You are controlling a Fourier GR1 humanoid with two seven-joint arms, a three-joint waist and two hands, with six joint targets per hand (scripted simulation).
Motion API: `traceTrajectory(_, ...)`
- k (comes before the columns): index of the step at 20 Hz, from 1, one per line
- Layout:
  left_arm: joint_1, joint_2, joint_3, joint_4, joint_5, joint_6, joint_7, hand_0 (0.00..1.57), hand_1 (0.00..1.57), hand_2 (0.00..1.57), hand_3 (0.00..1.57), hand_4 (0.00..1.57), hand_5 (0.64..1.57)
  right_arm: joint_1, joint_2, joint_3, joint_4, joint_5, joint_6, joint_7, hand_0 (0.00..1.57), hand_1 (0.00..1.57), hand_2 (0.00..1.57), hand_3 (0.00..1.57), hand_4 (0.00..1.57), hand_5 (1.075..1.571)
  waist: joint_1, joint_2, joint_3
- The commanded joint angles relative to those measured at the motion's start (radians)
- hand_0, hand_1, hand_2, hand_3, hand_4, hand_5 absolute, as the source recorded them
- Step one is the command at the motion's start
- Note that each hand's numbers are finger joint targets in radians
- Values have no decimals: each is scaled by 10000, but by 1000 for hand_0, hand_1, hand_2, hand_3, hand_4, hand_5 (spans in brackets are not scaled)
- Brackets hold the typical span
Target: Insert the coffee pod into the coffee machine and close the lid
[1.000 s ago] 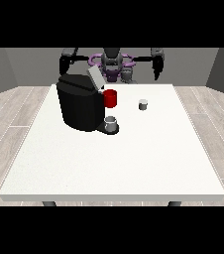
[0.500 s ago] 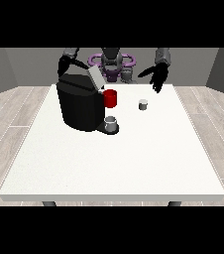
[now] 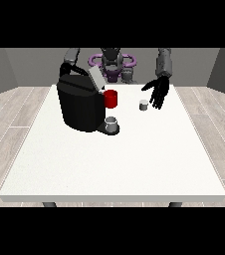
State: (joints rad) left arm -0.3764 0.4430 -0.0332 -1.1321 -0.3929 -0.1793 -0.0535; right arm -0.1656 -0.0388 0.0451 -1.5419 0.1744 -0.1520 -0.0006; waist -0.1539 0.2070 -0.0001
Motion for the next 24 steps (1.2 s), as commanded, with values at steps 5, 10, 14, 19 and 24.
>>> traceTrajectory(5, -848, -644, -222, 1716, -1385, 1055, -763, 488, 488, 724, 486, 0, 1571, -624, 22, -360, 794, -293, 46, 506, 0, 0, 0, 0, 0, 1571, 241, -21, -1)
traceTrajectory(10, -980, -922, -773, 1950, -2709, 2513, -984, 888, 888, 963, 816, 384, 1571, -762, -27, -341, 1172, -267, 47, 101, 0, 0, 0, 0, 0, 1571, 113, 316, -1)
traceTrajectory(14, -1805, -566, -801, 2531, -3167, 2018, -819, 941, 941, 1039, 871, 429, 1571, -841, 175, -38, 1632, -163, 174, 34, 0, 0, 0, 0, 0, 1571, -37, 352, 1)
traceTrajectory(19, -1584, -785, -1645, 2916, -4202, 1713, -600, 872, 872, 1024, 880, 339, 1571, -993, 128, -281, 2247, -135, 66, -113, 0, 0, 0, 0, 0, 1571, 209, 91, 3)
traceTrajectory(24, -2170, -487, -1435, 3647, -4543, 1166, -736, 789, 789, 960, 845, 392, 1571, -822, 381, 97, 2668, -446, -339, -840, 0, 0, 0, 0, 0, 1571, 206, 120, 2)
